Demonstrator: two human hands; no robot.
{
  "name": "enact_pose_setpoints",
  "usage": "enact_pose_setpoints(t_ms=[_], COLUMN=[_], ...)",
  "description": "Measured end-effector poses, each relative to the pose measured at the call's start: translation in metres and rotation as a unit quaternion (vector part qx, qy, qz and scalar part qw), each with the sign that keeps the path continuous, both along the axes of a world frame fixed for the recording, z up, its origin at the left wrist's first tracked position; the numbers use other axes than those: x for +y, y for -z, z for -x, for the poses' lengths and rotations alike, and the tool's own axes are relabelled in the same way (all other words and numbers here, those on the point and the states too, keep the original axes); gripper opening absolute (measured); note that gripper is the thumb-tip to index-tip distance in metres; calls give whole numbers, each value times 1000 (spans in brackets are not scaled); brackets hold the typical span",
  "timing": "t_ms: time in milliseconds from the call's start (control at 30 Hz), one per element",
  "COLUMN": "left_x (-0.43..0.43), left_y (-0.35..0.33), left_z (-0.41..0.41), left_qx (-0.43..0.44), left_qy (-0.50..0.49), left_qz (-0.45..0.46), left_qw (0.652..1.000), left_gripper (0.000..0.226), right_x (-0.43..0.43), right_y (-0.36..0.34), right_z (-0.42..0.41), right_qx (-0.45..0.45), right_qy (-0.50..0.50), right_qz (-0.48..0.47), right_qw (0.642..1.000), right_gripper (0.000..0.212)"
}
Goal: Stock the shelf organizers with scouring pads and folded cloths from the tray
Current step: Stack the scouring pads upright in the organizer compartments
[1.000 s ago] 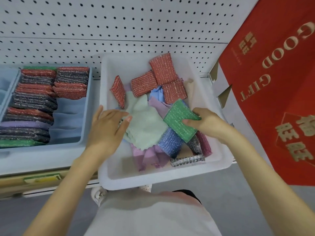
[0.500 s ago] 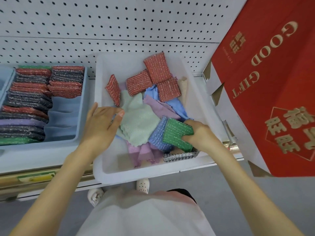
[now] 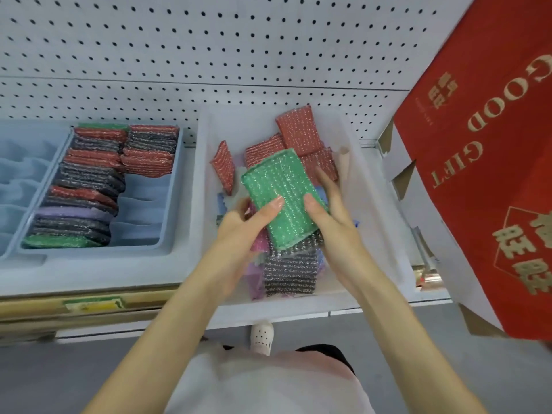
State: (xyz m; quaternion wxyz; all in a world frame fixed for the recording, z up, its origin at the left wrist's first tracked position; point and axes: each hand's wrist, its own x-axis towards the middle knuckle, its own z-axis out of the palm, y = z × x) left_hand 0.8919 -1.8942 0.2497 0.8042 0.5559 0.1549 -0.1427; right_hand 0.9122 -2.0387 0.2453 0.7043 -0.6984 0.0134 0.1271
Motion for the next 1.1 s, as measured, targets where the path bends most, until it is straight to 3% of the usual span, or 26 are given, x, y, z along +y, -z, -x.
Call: enact_pose_setpoints(t_ms=[100,200,267,367,433,533,667,733,800,867,900,967,1100], left_x=[17,42,55,62,60,55,54,56,58,62,63,62,54], left_y=[3,2,3,6,9,12,15,15,11,7,5,2,-3], left_z=[4,7,8,11,14,21,25,24,24,24,24,23,23], left_qx=[1,-28,-38,-36,-34,-32,-32,-38,-52,-65,-69,-74,-69], left_qy=[-53,-140,-189,-208,-211,-211,-201,-195,-189,-180,-177,-172,-175], left_qz=[-29,-45,-56,-78,-89,-101,-117,-137,-156,-163,-164,-162,-131], left_qw=[998,989,980,974,973,972,972,970,968,968,968,969,973], left_gripper=[51,27,17,20,11,10,17,19,21,29,33,38,43], right_x=[-7,-31,-44,-42,-34,-26,-21,-27,-41,-53,-55,-45,16], right_y=[6,14,27,51,61,62,58,49,29,-5,-19,-37,-46], right_z=[-10,-27,-38,-41,-36,-33,-30,-32,-40,-48,-49,-48,-34], right_qx=[36,-31,-40,-58,-99,-147,-96,-75,-46,5,13,6,12], right_qy=[-53,-94,-193,-318,-316,-279,-329,-320,-247,-143,-107,-90,-70], right_qz=[15,173,281,468,557,583,550,516,411,181,79,-18,-12], right_qw=[998,980,939,822,762,749,762,791,876,973,991,996,997], right_gripper=[49,36,63,108,114,96,61,55,52,55,59,62,35])
